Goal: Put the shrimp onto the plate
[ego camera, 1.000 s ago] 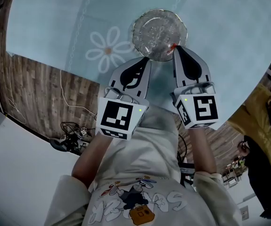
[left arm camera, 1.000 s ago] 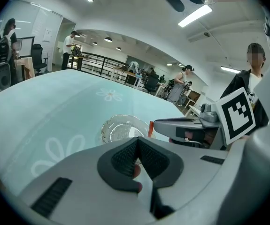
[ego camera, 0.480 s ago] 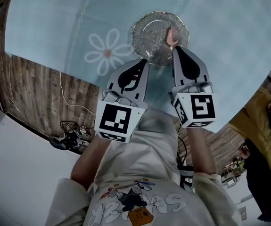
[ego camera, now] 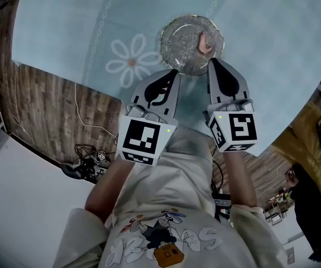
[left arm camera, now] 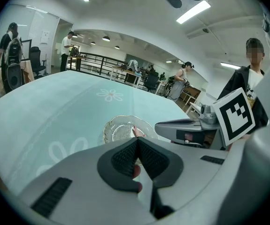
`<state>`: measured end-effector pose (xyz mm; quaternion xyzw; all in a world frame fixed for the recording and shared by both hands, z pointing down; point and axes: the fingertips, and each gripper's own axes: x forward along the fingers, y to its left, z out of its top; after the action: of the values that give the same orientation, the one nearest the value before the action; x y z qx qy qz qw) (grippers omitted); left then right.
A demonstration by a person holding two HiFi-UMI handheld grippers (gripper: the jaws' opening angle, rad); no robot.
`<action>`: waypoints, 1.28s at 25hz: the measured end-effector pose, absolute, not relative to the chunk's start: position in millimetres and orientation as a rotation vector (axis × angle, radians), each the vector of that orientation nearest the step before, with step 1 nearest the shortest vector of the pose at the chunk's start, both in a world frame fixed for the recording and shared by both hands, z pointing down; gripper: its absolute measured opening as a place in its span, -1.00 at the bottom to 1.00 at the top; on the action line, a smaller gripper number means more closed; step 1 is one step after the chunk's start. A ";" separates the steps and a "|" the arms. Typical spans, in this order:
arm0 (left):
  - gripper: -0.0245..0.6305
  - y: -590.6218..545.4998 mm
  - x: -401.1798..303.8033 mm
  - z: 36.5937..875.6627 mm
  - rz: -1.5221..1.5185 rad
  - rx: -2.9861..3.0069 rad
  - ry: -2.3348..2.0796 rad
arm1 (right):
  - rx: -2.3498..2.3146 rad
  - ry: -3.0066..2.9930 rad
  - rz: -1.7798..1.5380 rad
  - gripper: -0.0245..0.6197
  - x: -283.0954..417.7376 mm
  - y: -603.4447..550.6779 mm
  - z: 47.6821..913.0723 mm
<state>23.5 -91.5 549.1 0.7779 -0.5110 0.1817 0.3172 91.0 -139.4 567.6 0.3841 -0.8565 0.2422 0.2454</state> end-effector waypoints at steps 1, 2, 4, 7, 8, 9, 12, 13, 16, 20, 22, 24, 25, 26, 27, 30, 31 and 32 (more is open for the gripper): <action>-0.90 -92.5 23.2 546.0 0.481 2.053 -1.346 | 1.054 -2.339 0.665 -0.85 91.5 -138.6 564.6; -0.90 -93.7 22.9 542.4 0.483 2.060 -1.347 | 1.060 -2.342 0.668 -0.85 92.0 -138.1 561.3; -0.90 -97.0 21.8 534.7 0.486 2.075 -1.349 | 1.076 -2.347 0.680 -0.85 92.6 -138.4 555.3; -0.90 -100.2 19.1 523.6 0.487 2.091 -1.353 | 1.095 -2.360 0.712 -0.85 91.4 -138.6 547.7; -0.90 -100.5 18.6 520.2 0.487 2.096 -1.352 | 1.096 -2.366 0.719 -0.85 90.5 -138.2 544.4; -0.90 -100.4 18.6 517.3 0.487 2.100 -1.347 | 1.096 -2.373 0.723 -0.85 89.5 -137.9 540.6; -0.90 -98.6 18.8 511.1 0.497 2.116 -1.324 | 1.122 -2.396 0.735 -0.85 87.9 -139.4 525.6; -0.90 -98.7 18.2 508.9 0.505 2.124 -1.318 | 1.142 -2.410 0.743 -0.85 87.9 -141.6 518.6; -0.90 -100.7 12.1 495.8 0.496 2.125 -1.316 | 1.184 -2.456 0.751 -0.85 87.7 -146.5 493.1; -0.90 -104.6 1.5 479.3 0.472 2.114 -1.343 | 1.195 -2.479 0.734 -0.85 85.9 -147.3 467.9; -0.90 -103.5 -0.1 471.4 0.484 2.142 -1.329 | 1.203 -2.477 0.744 -0.85 84.1 -144.5 461.8; -0.90 -101.5 -0.9 460.6 0.492 2.188 -1.304 | 1.192 -2.485 0.726 -0.85 78.2 -141.3 454.5; -0.90 -101.0 -1.6 455.1 0.493 2.210 -1.292 | 1.189 -2.490 0.715 -0.85 75.2 -140.2 450.5; -0.90 -101.0 -2.4 449.6 0.489 2.228 -1.282 | 1.193 -2.491 0.707 -0.85 73.1 -139.6 446.7; -0.90 -101.2 -3.1 444.0 0.484 2.243 -1.273 | 1.201 -2.489 0.702 -0.85 71.9 -139.1 443.1; -0.90 -100.2 -4.9 425.5 0.465 2.286 -1.248 | 1.242 -2.462 0.681 -0.85 70.9 -135.6 433.8; -0.90 -99.3 -5.5 419.3 0.458 2.302 -1.239 | 1.258 -2.451 0.680 -0.85 70.8 -133.7 431.3; -0.90 -98.0 -6.3 413.4 0.451 2.317 -1.228 | 1.274 -2.443 0.683 -0.85 70.3 -131.3 428.4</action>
<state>-6.3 -98.0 413.4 0.8457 -0.4482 0.1647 0.2383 70.3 -131.3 428.4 0.4438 -0.8507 0.2379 0.1509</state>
